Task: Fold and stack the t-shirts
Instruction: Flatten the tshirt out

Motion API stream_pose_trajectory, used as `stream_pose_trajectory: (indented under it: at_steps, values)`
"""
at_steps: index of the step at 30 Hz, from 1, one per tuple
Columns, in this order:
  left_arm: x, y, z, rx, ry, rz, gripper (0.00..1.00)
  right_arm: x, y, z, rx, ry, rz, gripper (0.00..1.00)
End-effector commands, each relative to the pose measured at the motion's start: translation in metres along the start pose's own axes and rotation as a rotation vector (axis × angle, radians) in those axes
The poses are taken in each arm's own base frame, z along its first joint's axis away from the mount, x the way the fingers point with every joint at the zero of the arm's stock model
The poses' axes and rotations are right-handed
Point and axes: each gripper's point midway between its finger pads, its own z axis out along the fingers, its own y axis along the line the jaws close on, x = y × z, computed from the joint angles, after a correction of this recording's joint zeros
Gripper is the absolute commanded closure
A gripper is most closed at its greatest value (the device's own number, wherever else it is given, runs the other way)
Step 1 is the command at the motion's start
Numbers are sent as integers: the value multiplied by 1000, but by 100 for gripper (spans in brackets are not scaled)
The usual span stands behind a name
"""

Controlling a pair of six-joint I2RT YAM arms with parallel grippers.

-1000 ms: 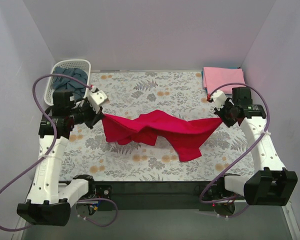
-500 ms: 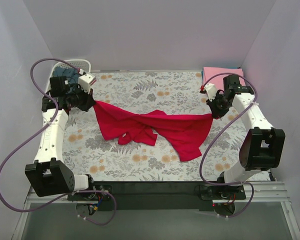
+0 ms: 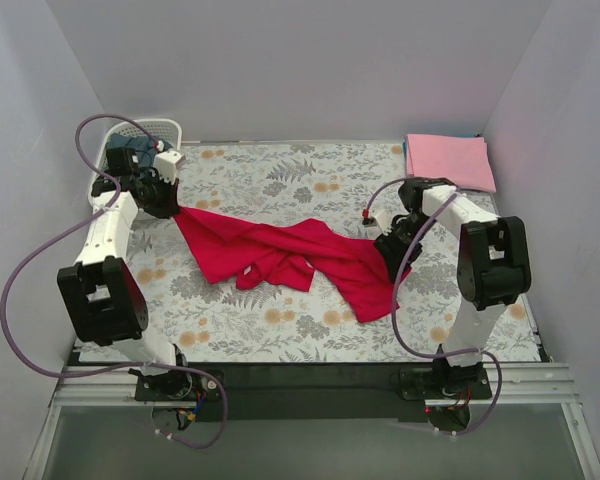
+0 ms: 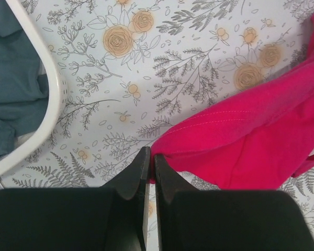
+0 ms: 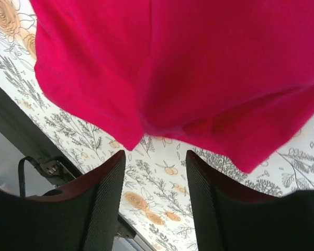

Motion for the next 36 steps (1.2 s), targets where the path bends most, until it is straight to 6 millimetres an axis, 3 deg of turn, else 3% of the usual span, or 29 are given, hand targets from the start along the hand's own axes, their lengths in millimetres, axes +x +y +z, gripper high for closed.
stream_pose_trajectory:
  at_steps: [1, 6, 9, 12, 15, 17, 18, 20, 22, 29, 36]
  values:
    - [-26, 16, -10, -32, -47, 37, 100, -13, 12, -40, 40, -103, -18, 43]
    - [-27, 15, 1, 17, -26, 1, 100, -31, 8, -82, 243, -229, -130, 55]
    - [-21, 14, 5, 27, -11, -6, 100, -33, 19, -81, 278, -229, -183, 71]
    - [-17, 13, 9, 38, 1, -28, 100, -29, 28, -60, 276, -202, -195, 79]
    - [-12, 14, 14, 38, 20, -43, 100, -23, 28, -37, 316, -171, -215, 79]
    - [-11, 16, 16, 39, 30, -48, 100, -10, 25, -21, 333, -147, -221, 72]
    - [-11, 16, 17, 38, 32, -50, 100, -16, 18, -23, 389, -183, -245, 71]
    - [-12, 16, 17, 41, 30, -55, 100, -6, 11, -11, 420, -178, -245, 71]
    - [-13, 17, 17, 41, 30, -62, 100, -11, 4, -14, 480, -226, -269, 71]
    - [-11, 17, 18, 40, 39, -62, 100, -9, 4, 4, 470, -238, -283, 69]
    - [-13, 19, 17, 35, 37, -59, 100, -8, 11, 18, 435, -223, -308, 61]
